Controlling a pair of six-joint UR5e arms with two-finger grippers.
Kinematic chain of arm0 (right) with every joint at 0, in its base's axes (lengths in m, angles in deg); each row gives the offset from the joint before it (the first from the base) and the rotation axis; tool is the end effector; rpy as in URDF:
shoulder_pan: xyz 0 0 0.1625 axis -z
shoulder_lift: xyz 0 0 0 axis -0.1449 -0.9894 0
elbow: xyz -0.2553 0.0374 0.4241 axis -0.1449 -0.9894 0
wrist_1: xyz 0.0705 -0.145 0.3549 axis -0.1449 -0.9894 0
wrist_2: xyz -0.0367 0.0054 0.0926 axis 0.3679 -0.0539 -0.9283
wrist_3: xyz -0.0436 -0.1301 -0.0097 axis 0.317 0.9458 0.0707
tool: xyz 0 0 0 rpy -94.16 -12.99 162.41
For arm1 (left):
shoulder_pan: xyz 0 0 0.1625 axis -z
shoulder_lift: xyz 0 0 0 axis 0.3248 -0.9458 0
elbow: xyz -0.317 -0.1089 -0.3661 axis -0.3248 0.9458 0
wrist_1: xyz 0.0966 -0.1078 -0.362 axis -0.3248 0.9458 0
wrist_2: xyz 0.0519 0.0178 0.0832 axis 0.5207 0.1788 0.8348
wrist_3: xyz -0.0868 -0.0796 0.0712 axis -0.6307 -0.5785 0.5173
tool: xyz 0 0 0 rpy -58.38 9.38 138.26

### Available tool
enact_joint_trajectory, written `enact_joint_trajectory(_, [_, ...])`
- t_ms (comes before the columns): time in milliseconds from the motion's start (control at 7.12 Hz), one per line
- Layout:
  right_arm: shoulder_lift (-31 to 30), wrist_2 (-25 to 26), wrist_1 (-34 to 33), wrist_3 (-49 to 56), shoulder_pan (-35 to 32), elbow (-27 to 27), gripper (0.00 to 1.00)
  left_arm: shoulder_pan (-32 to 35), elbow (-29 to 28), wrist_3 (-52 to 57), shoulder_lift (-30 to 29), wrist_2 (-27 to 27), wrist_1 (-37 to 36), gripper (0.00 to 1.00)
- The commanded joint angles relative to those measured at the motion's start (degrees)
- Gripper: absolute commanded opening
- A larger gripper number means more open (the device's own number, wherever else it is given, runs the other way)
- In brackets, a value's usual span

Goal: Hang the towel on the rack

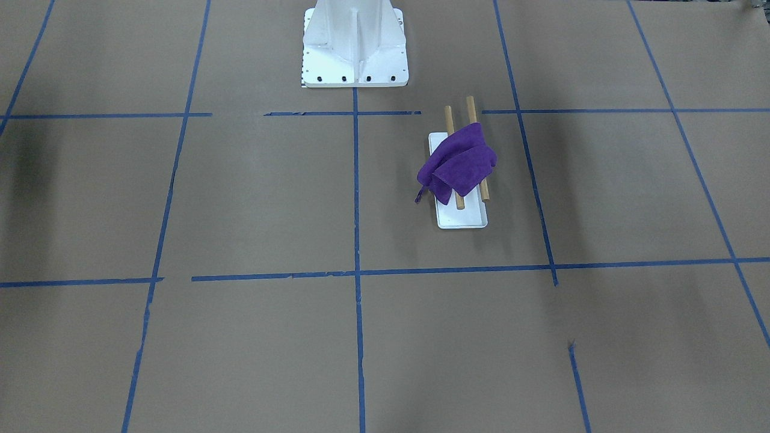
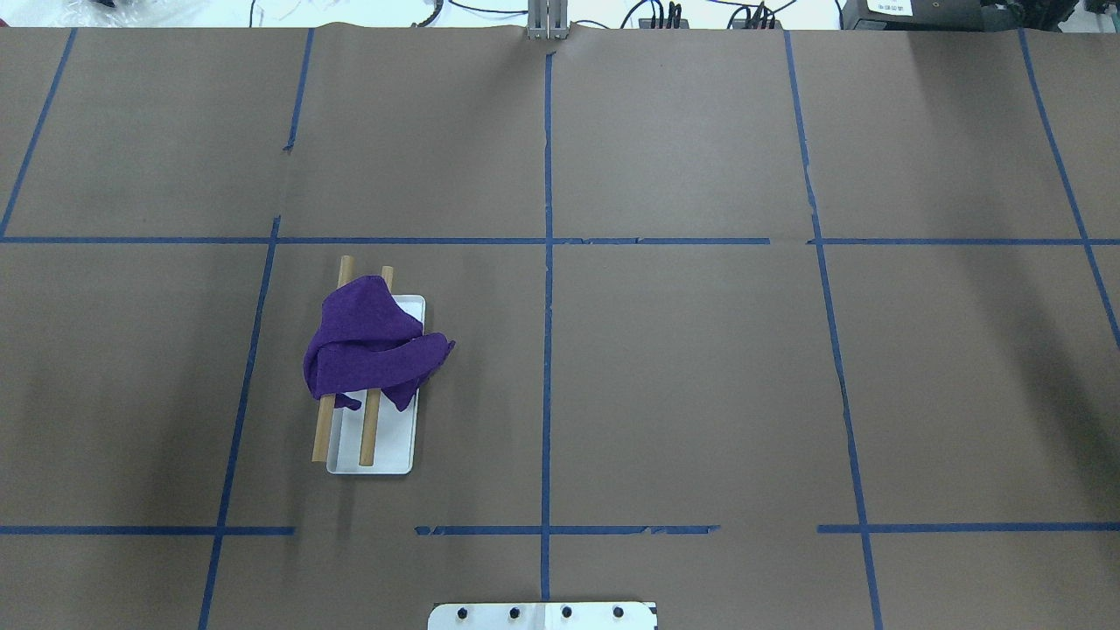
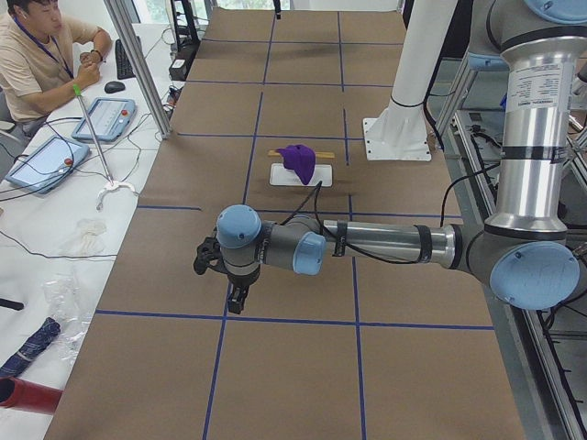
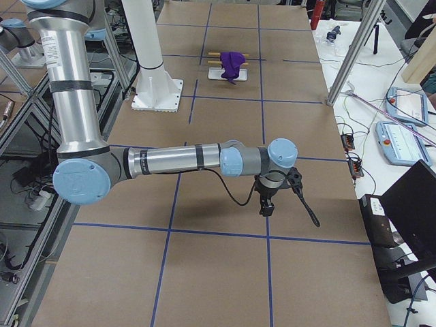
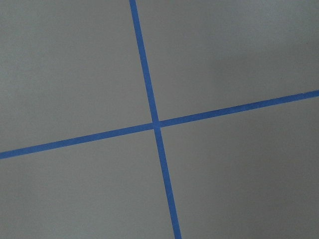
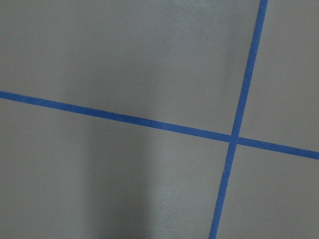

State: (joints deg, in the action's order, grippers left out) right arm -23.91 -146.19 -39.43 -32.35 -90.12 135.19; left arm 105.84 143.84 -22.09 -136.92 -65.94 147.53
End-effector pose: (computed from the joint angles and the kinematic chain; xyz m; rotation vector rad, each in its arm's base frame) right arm -0.0410 -0.5330 0.7008 0.0190 -0.7925 -0.1965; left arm -0.0085 -0.4791 0.7201 0.1827 0.8018 0.1595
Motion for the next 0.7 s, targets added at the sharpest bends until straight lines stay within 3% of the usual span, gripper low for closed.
enact_joint_trajectory(0, [0.32,-0.03,-0.08,-0.03,1.19,-0.49,1.0,-1.02,-0.05,-0.11,-0.07,-0.22,0.49,1.0])
enact_joint_trajectory(421, [0.32,0.14,0.18,-0.37,1.72,-1.36,1.0,-1.11,-0.22,-1.25,-0.68,-0.14,0.58,1.0])
enact_joint_trajectory(561, [0.59,0.14,1.49,-1.59,1.98,-1.19,1.0,-1.02,2.21,-3.26,-1.04,0.13,0.23,1.0])
